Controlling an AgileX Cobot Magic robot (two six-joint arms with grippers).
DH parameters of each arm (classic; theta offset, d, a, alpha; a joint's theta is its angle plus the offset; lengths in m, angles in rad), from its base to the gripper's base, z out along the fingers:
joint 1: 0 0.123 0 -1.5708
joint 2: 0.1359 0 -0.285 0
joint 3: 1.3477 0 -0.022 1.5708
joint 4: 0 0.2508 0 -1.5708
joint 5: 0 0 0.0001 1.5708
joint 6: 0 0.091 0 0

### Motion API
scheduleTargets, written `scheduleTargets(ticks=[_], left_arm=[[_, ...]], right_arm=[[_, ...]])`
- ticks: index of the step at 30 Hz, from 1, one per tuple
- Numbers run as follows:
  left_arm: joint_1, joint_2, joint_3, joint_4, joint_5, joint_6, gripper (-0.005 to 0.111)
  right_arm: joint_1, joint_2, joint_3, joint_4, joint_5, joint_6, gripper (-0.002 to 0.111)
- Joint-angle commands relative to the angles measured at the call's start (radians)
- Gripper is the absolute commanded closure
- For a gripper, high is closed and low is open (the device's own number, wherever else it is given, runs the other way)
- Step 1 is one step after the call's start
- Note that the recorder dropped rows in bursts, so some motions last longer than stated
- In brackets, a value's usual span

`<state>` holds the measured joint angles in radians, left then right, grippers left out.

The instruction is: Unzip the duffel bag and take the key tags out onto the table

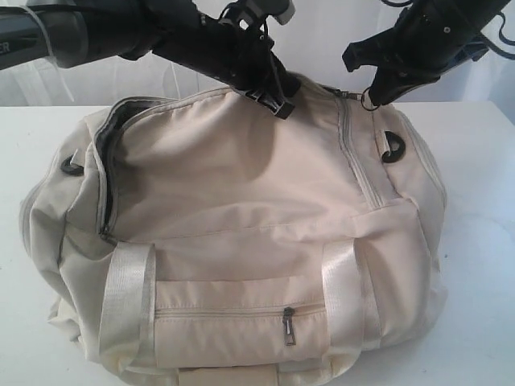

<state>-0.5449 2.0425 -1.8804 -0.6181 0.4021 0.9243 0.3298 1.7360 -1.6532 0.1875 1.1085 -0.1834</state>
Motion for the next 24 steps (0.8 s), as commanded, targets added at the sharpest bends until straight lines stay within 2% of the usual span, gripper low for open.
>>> scheduleTargets(ticks=[1, 24], left_arm=[[0.044, -0.018, -0.005, 0.080, -0.101, -0.012, 0.107], [0.086, -0.018, -0.005, 0.111, -0.115, -0.087, 0.107]], right_arm=[[-0.025, -0.036, 0.053, -0.138, 0.113, 0.013, 0.108], [-0.029, -0.113, 0.177, -0.138, 0.094, 0.024, 0.108]])
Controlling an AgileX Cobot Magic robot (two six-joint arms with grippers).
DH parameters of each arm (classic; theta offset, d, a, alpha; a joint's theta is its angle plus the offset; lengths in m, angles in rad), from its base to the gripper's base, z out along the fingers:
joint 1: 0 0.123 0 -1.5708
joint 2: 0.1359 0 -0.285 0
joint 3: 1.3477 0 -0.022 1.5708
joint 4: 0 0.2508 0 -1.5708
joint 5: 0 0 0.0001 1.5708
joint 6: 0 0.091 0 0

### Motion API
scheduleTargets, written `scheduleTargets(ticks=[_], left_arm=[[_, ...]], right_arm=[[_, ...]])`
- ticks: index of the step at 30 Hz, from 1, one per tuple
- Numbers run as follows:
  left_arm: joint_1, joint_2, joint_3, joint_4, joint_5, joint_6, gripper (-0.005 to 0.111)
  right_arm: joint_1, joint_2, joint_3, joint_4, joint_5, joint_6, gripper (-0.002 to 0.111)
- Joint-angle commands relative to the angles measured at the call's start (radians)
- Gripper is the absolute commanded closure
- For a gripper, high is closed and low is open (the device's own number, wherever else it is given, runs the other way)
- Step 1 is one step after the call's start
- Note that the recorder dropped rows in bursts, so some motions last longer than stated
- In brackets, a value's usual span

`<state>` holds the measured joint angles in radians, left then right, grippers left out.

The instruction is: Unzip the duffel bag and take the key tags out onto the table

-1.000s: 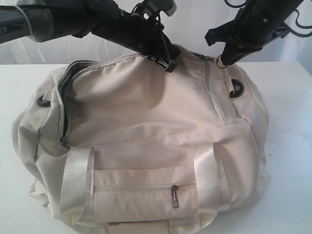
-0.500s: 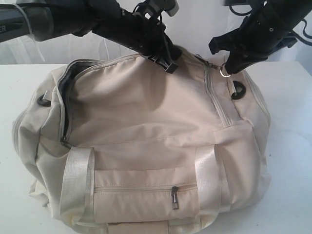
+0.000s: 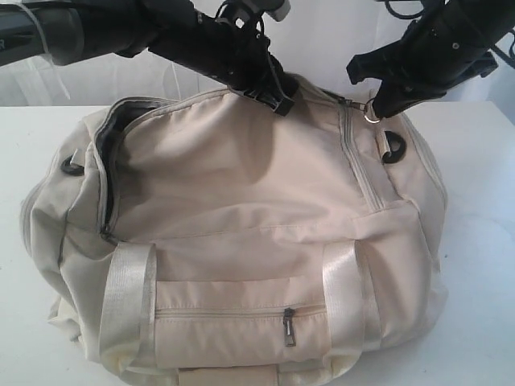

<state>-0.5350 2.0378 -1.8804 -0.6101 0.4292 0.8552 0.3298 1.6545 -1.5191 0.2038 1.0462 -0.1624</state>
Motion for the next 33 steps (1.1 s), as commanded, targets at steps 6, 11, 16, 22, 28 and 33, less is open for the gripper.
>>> scheduleTargets(ticks=[6, 11, 16, 22, 28, 33], left_arm=[[0.074, -0.014, -0.005, 0.094, -0.117, -0.033, 0.107], [0.053, -0.014, -0.005, 0.081, 0.000, 0.018, 0.107], [0.039, -0.017, -0.024, 0.015, 0.113, 0.051, 0.107], [0.027, -0.029, -0.090, -0.058, 0.233, 0.090, 0.107], [0.025, -0.057, -0.116, -0.076, 0.234, 0.090, 0.107], [0.025, -0.063, -0.116, -0.076, 0.191, 0.090, 0.107]], right_arm=[[-0.029, -0.031, 0.115, -0.129, 0.039, 0.009, 0.108], [-0.029, -0.026, 0.126, -0.021, -0.132, -0.019, 0.108], [-0.029, 0.008, 0.126, -0.006, -0.216, -0.017, 0.108], [-0.029, 0.040, 0.126, 0.186, -0.265, -0.145, 0.108], [-0.029, 0.054, 0.126, 0.284, -0.225, -0.185, 0.108], [-0.029, 0.052, 0.126, 0.308, -0.154, -0.185, 0.108]])
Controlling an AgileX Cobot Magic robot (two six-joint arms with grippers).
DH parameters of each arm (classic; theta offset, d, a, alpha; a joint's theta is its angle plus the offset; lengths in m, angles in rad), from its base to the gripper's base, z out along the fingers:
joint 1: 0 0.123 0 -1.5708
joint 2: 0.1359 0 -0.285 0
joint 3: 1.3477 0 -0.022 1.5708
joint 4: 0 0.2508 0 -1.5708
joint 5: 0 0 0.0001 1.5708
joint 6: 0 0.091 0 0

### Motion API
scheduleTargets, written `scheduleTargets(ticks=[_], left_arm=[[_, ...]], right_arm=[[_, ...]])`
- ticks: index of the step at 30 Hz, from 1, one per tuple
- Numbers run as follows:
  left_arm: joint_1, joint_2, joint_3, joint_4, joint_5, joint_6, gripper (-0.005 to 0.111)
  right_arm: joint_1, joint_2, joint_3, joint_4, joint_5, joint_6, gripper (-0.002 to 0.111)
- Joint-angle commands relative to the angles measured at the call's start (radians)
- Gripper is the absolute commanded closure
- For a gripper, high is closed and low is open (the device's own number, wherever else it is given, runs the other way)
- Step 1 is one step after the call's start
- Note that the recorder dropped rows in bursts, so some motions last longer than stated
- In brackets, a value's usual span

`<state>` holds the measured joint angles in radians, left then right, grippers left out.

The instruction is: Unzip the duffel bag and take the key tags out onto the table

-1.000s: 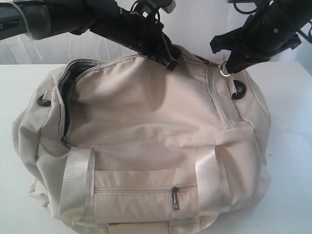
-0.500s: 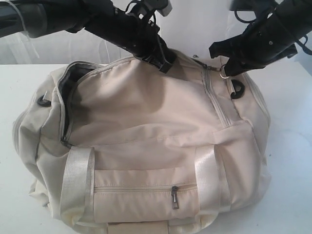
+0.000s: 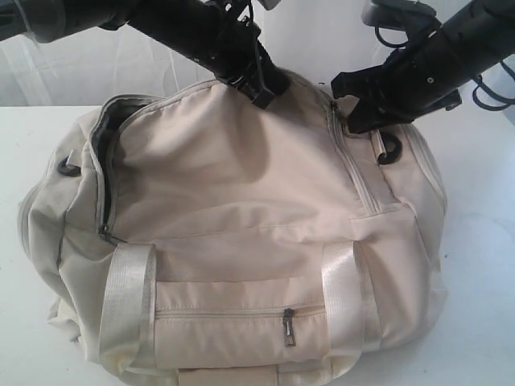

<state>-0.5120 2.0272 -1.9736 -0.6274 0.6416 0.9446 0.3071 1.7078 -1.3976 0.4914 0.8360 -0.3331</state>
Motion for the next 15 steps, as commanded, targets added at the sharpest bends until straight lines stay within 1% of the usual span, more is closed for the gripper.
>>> scheduleTargets(ticks=[1, 6, 10, 15], left_arm=[[0.002, -0.053, -0.023, -0.058, -0.032, 0.001, 0.107], [0.002, -0.053, -0.023, -0.058, -0.094, 0.001, 0.107], [0.002, -0.053, -0.023, -0.058, -0.130, 0.001, 0.107], [0.002, -0.053, -0.023, -0.052, -0.137, 0.001, 0.107]], right_arm=[[-0.006, -0.002, 0.004, 0.021, 0.078, -0.016, 0.108], [-0.005, -0.006, 0.008, 0.023, 0.142, -0.030, 0.108], [-0.005, -0.047, 0.046, 0.016, 0.135, -0.030, 0.108], [-0.005, -0.118, 0.103, 0.001, 0.120, -0.030, 0.108]])
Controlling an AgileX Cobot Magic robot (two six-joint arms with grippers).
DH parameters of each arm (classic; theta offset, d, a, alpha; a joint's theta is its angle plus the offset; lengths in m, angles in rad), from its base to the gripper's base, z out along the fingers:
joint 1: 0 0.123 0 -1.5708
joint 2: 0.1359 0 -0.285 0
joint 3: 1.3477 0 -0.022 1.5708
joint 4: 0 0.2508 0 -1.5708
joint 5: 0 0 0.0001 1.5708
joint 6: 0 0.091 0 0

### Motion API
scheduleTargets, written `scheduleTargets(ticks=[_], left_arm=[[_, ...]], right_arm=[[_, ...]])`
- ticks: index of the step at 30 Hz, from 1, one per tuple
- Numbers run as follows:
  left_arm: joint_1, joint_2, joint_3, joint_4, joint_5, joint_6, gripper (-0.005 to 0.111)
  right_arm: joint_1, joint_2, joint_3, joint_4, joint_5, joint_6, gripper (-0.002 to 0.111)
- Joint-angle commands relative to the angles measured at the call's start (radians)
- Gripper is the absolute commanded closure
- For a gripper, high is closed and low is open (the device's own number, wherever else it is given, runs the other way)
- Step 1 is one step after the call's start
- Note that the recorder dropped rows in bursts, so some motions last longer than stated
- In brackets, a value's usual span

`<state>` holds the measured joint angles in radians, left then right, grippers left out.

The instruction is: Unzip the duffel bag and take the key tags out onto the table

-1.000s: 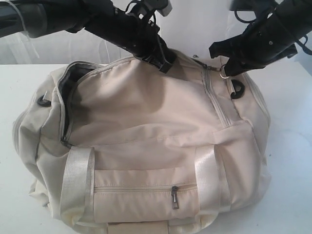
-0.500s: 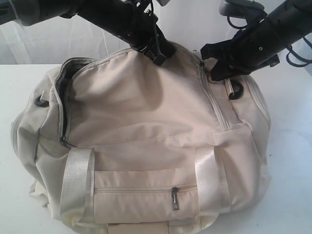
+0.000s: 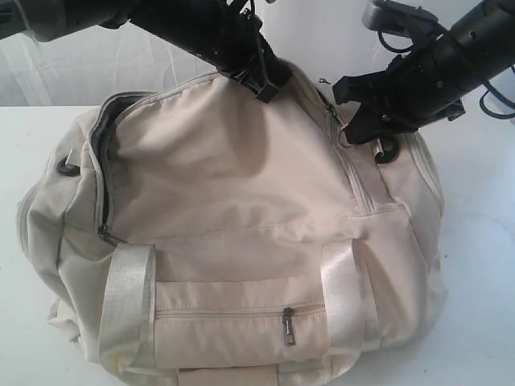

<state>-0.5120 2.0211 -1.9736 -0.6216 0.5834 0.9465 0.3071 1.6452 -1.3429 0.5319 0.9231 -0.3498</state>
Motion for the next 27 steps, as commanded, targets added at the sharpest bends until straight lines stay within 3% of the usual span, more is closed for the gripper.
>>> scheduleTargets(ticks=[1, 13, 21, 27], left_arm=[[0.002, -0.047, -0.023, -0.057, -0.078, -0.001, 0.107], [0.004, -0.047, -0.023, -0.050, -0.077, -0.006, 0.107], [0.004, -0.043, -0.023, -0.050, 0.157, -0.004, 0.107], [0.002, -0.043, -0.023, -0.117, 0.178, -0.004, 0.107]], right_arm=[[-0.005, -0.070, 0.062, -0.039, 0.033, -0.013, 0.108], [-0.005, -0.167, 0.170, -0.037, -0.037, -0.013, 0.108], [-0.005, -0.153, 0.164, -0.018, -0.360, -0.013, 0.108], [-0.005, -0.043, 0.105, 0.175, -0.222, -0.119, 0.108]])
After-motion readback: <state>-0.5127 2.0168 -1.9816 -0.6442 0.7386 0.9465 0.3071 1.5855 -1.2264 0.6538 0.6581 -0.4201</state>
